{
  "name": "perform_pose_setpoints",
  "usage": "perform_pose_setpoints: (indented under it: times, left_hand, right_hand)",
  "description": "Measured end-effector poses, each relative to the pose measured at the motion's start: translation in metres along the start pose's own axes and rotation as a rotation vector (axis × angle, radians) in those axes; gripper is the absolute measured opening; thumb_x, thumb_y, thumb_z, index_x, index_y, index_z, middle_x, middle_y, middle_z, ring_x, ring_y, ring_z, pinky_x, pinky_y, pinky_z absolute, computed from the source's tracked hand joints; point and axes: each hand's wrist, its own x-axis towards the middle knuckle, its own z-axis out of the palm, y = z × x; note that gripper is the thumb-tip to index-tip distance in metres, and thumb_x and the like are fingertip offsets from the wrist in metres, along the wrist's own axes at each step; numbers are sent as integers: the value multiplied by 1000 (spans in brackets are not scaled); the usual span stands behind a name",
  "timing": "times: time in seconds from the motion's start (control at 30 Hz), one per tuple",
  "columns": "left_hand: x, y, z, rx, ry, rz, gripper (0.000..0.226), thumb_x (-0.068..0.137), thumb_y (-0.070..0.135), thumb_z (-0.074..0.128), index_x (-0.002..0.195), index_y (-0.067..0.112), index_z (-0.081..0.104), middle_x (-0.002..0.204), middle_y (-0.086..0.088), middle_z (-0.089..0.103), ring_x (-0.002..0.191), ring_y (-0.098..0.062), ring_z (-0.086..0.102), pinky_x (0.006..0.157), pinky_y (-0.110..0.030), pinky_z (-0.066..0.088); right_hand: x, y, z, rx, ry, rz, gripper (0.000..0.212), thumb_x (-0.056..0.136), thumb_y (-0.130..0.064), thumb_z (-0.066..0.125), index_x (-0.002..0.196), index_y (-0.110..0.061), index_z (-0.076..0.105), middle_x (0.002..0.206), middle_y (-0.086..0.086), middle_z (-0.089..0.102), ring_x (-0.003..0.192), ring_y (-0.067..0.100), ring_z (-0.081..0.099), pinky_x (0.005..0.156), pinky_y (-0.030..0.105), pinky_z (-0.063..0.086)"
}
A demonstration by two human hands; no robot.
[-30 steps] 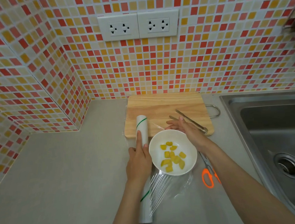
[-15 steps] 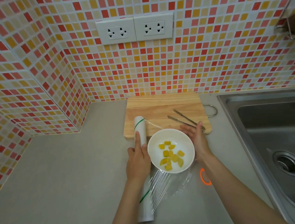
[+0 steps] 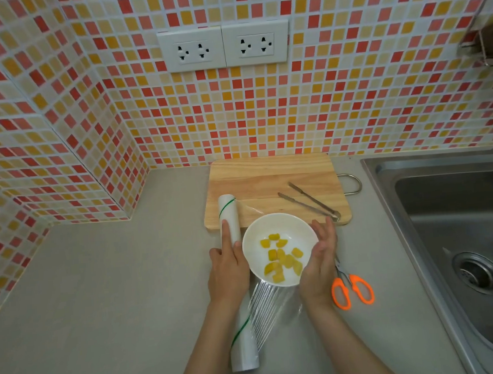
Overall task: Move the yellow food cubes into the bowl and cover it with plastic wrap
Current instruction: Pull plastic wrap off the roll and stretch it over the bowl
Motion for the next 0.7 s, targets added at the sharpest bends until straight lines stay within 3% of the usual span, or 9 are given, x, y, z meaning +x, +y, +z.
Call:
perform_pose_setpoints:
  times: [0.07,0.2,0.33,0.43,0.5,0.6,0.7]
  left_hand:
    - [0,2,0,-6,-2,-5,51,97,45,16,143,50,-3,102,-6,43,79,-19,44,74,-34,34]
    - [0,3,-3,-21,-19,-22,50,97,46,16,143,51,-4,100,-7,44,71,-15,42,72,-34,33]
    - [1,2,-6,-16,-18,-35,51,97,46,18,143,53,-3,103,-8,48,82,-21,46,77,-35,34]
    - [1,3,-4,-9,-21,-29,51,98,45,20,144,52,-2,106,-12,53,95,-30,53,82,-39,39]
    - [1,4,-4,-12,-21,-36,52,98,46,21,144,51,-1,109,-12,53,100,-31,54,83,-39,39]
    - [4,2,-6,-21,-28,-35,53,97,47,22,143,52,-2,113,-12,52,102,-31,54,83,-38,38]
    - [7,-1,-10,-62,-63,-21,55,97,47,27,142,53,-3,114,-16,54,106,-33,54,91,-39,40]
  right_hand:
    - [2,1,2,42,37,87,69,79,-68,25,139,-36,25,136,4,50,120,23,53,98,51,46]
    - [6,1,4,107,21,220,62,85,-51,25,144,-34,20,139,8,48,123,27,51,99,49,46]
    - [8,2,-12,-20,-185,157,71,83,-53,28,147,-29,8,147,2,36,132,19,41,101,36,43]
    - [21,-4,-31,-450,-447,-30,96,72,-69,42,147,-28,1,159,-4,-2,143,2,-2,120,38,9]
    - [35,-11,-35,-807,-670,-222,116,62,-79,49,147,-25,-8,155,-6,-22,140,5,-25,118,36,-12]
    - [49,-23,-29,-1115,-947,-381,138,48,-87,52,145,-18,-19,151,-3,-31,138,12,-33,114,38,-20]
    - [56,-30,-25,-1256,-1062,-371,141,51,-77,64,145,-10,-17,154,6,-27,141,20,-29,115,38,-17]
